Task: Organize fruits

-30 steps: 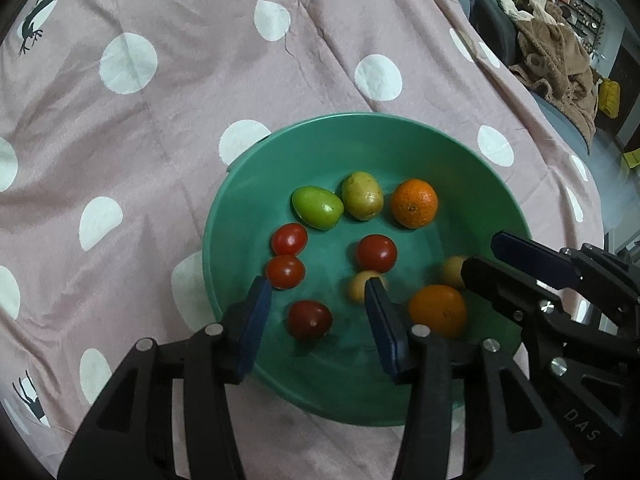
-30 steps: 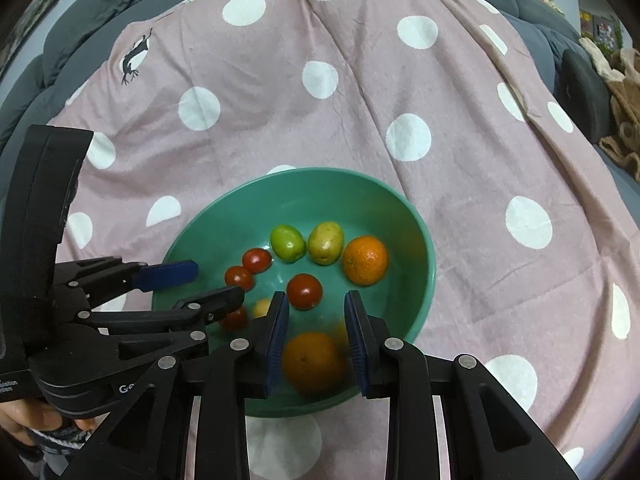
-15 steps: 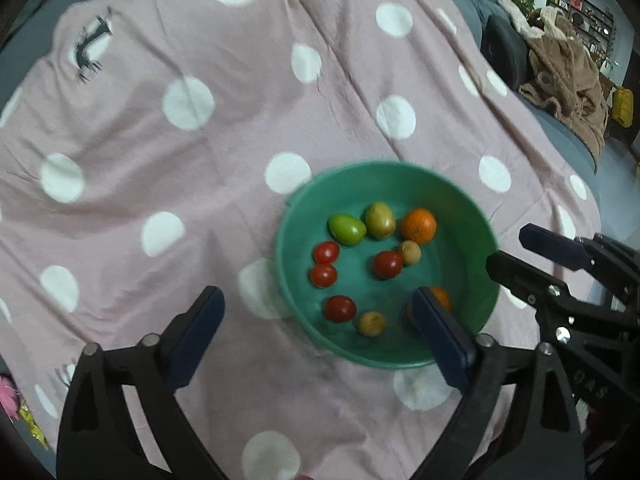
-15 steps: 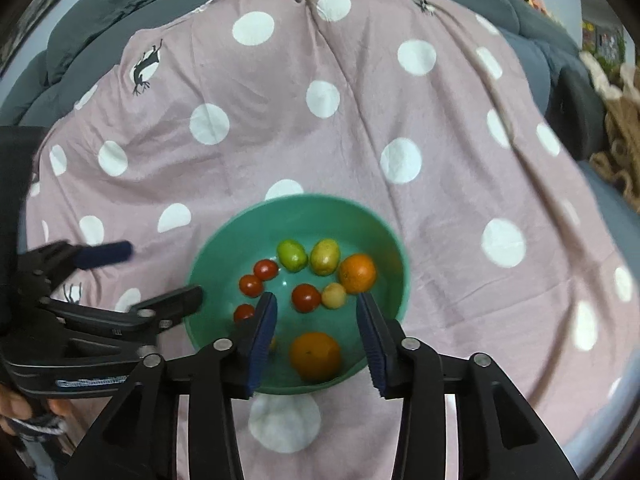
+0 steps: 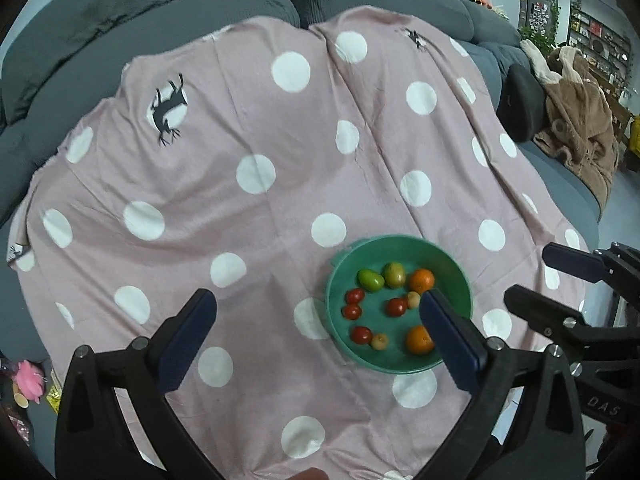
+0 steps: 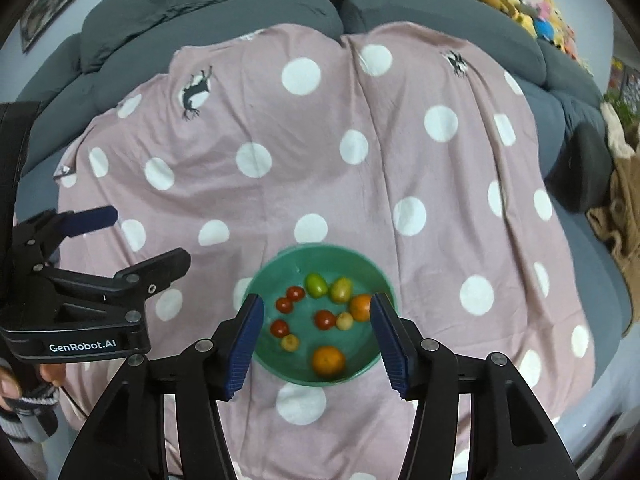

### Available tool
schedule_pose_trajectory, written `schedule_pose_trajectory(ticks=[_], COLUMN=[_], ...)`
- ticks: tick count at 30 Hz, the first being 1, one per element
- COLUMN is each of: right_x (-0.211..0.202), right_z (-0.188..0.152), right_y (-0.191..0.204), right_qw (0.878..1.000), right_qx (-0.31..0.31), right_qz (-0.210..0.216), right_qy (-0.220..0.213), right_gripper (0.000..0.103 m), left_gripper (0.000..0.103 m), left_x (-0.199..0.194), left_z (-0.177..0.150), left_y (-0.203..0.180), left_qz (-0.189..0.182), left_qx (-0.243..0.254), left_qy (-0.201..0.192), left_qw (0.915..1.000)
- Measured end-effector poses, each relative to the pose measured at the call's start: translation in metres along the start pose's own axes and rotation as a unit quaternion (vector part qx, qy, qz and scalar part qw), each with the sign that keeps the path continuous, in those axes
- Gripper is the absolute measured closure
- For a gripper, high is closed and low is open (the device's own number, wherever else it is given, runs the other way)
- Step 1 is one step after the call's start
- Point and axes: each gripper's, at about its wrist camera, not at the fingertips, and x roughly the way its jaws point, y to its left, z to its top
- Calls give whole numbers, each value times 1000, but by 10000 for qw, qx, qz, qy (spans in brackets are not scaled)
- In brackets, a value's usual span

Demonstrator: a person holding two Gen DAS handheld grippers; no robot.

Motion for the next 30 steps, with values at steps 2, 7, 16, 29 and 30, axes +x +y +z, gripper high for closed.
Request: schedule_pose_trajectory(ticks=[2, 7, 16, 29, 30], right_x=[-5, -12, -15, -15, -15], right_z=[4, 7, 8, 8, 8], right_y=[4, 6, 3, 0, 0], right_qw=[10000, 9999, 9999, 9999, 9999], right_qx=[-71, -121, -71, -51, -45], right_qz=[7, -43, -110, -106, -98], right_qy=[27, -8, 0, -1, -3], right_gripper=[47, 47, 47, 47, 47], left_gripper=[1, 1, 1, 1, 1], left_x=[-7, -13, -14, -8, -8], left_z=[2, 4, 2, 2, 2], left_y=[-1, -3, -3, -9, -9], left_qz=[-36, 104, 208, 248, 244], left_qx=[-12, -6, 31, 120, 125], left_qy=[-12, -25, -11, 51, 47], left_qw=[10000, 9999, 9998, 9996, 9996])
